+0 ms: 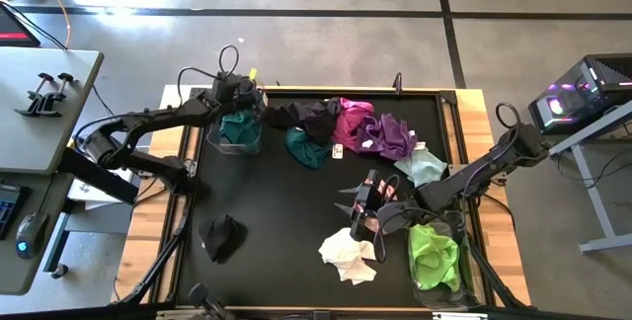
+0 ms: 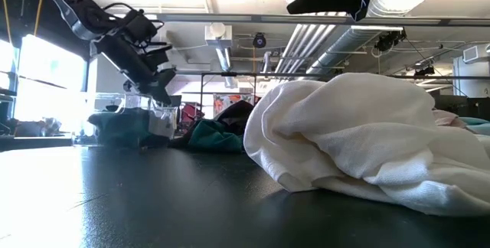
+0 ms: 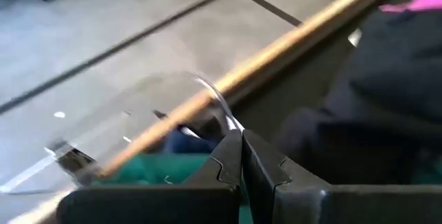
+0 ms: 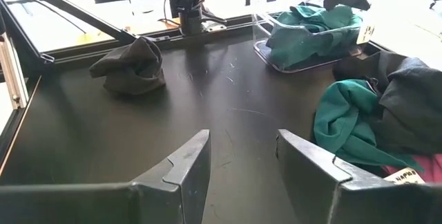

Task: Sort towels by color in basket
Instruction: Put the dark green towel into the top transparent bin

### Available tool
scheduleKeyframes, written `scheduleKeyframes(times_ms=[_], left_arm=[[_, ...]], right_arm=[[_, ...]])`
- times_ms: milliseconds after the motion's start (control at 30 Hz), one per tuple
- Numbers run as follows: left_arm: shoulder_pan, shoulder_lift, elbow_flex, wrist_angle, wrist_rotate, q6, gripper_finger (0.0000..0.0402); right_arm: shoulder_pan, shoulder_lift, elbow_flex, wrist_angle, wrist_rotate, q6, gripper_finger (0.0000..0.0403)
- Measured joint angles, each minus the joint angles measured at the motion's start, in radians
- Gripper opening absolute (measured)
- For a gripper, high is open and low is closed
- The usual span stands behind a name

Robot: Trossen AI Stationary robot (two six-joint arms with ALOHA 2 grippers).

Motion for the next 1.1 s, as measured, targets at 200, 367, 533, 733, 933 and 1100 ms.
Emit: scheduleKeyframes(times_ms=[200,367,533,733,933,1100], left_arm=[[0.001,0.023,0.000,-0.059,0.036,-0.013,0.0017],[0.011,0.057,0.000,-0.020,0.034,-0.025,0.0059],[0.021,0.101,0.000,0.015,0.033,-0.043,0.0082],[0.020,0.147,0.000,0.057,0.033,-0.029,0.0065],[0.020,0.197,0.000,0.102,0.033,-0.018,0.0008],[0.020,0.223,-0.022,0.165,0.031,-0.017,0.0001]], right_arm=[[0.000,0.000,0.000,0.000,0.000,0.000,0.0161],[0.000,0.000,0.000,0.000,0.000,0.000,0.0161],[0.000,0.000,0.000,0.000,0.000,0.003,0.0161],[0.000,0.000,0.000,0.000,0.000,0.005,0.0161],[0.000,0.000,0.000,0.000,0.000,0.006,0.0161],[0.000,0.000,0.000,0.000,0.000,0.007,0.0161]])
